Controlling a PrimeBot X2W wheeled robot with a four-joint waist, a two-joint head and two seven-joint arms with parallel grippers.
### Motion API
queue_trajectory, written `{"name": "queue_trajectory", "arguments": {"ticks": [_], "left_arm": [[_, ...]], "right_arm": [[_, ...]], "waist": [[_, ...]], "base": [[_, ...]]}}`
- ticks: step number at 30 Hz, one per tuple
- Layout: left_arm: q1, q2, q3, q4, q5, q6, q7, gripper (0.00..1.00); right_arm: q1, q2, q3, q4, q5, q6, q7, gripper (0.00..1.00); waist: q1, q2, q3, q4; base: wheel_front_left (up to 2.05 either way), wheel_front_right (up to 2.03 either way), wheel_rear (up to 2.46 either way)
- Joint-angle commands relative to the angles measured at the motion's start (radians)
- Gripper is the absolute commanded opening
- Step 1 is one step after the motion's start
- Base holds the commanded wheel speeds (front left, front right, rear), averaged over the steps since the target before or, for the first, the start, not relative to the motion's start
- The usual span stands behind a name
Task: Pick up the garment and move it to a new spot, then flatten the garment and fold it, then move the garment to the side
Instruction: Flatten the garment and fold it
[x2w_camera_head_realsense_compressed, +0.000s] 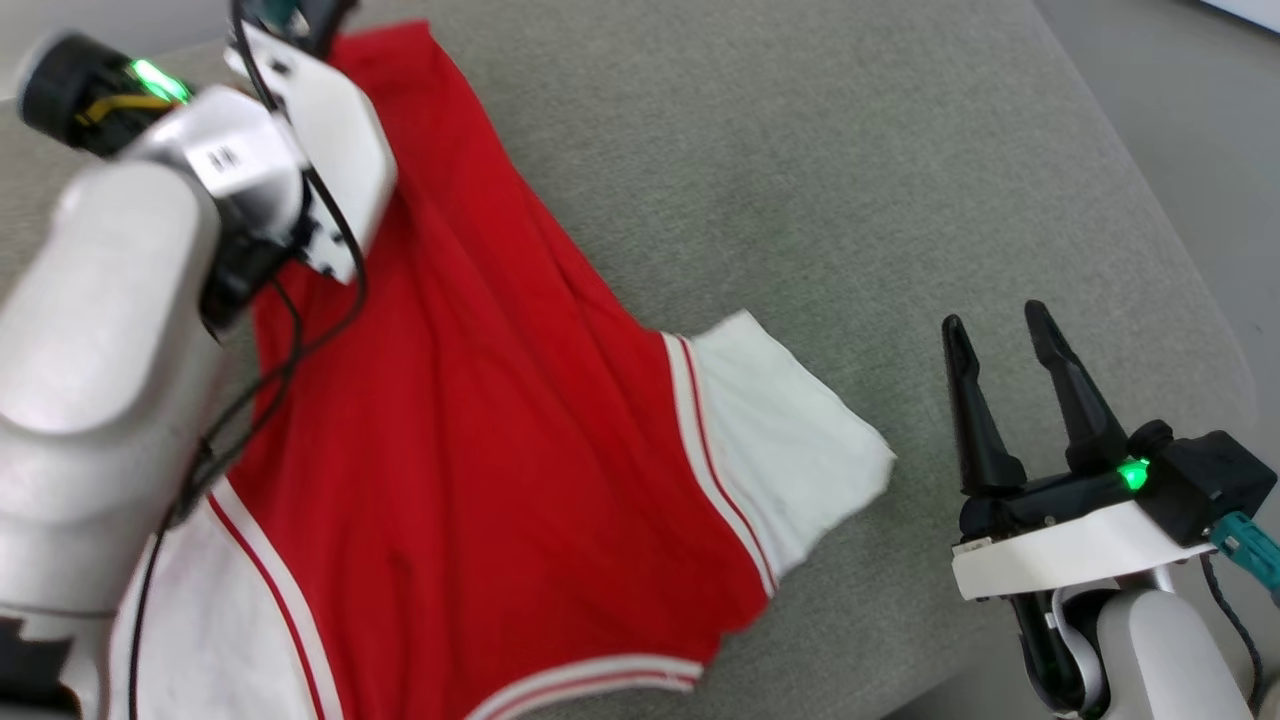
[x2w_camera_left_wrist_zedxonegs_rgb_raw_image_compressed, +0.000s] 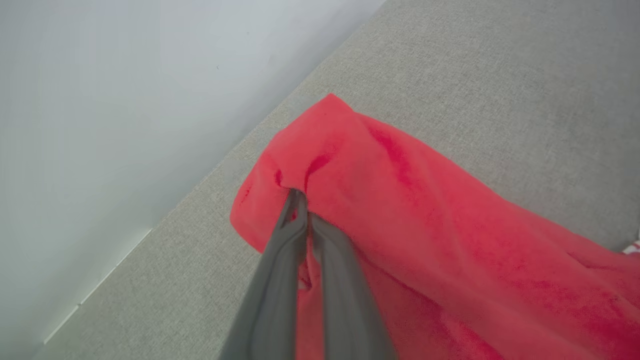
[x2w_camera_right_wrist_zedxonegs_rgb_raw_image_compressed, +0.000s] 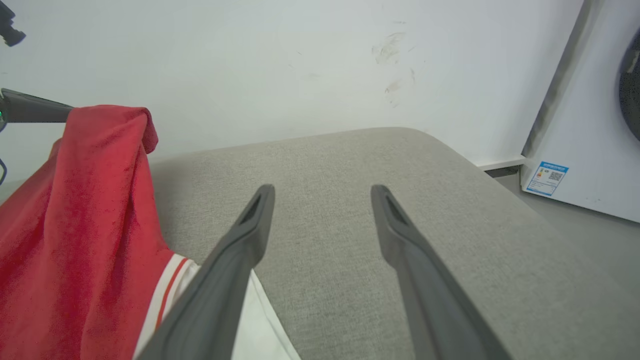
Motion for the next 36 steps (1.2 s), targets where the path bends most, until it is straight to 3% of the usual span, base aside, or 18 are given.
{"name": "queue_trajectory", "arguments": {"ticks": [1,7,8,9,18,27,31,36], "left_arm": [[-0.081,0.020,0.007,0.046,0.028,0.005,-0.013,0.00],[-0.159,0.018,-0.012,0.138,0.045,0.000,-0.038,0.00],[-0.162,0.018,-0.025,0.149,0.050,-0.002,-0.046,0.22],[-0.162,0.016,-0.033,0.156,0.052,-0.004,-0.065,1.00],[-0.064,-0.036,-0.050,0.213,0.026,-0.006,-0.369,1.00],[0.081,-0.069,-0.016,0.153,-0.018,0.033,-0.600,1.00],[0.194,-0.049,0.005,0.076,-0.034,0.065,-0.688,1.00],[0.379,-0.019,0.042,-0.081,-0.043,0.148,-0.783,1.00]], "right_arm": [[-0.025,0.010,0.014,0.017,0.010,-0.001,-0.013,1.00],[-0.040,0.017,0.028,0.046,0.021,-0.001,-0.028,1.00],[-0.040,0.018,0.029,0.050,0.021,-0.001,-0.029,1.00],[-0.041,0.019,0.029,0.054,0.022,-0.001,-0.029,1.00],[-0.042,-0.017,-0.009,0.038,-0.019,-0.001,-0.010,1.00],[0.006,-0.071,-0.044,-0.015,-0.019,-0.001,0.065,1.00],[0.028,-0.082,-0.043,-0.034,-0.020,-0.001,0.093,1.00],[0.066,-0.090,-0.056,-0.055,-0.024,-0.001,0.119,1.00]], "waist": [[-0.0001,0.0000,0.034,-0.039],[-0.0001,0.0000,0.052,-0.054],[-0.0001,0.0000,0.051,-0.051],[-0.0001,0.0000,0.049,-0.047],[-0.0001,0.0000,-0.053,0.059],[-0.0001,0.0000,-0.183,0.197],[-0.0001,0.0000,-0.234,0.249],[-0.0001,0.0000,-0.278,0.302]], "base": [[0.00,0.00,0.00],[0.00,0.00,0.00],[0.00,0.00,0.00],[0.00,0.00,0.00],[0.00,0.00,0.00],[0.00,0.00,0.00],[0.00,0.00,0.00],[0.00,0.00,0.00]]}}
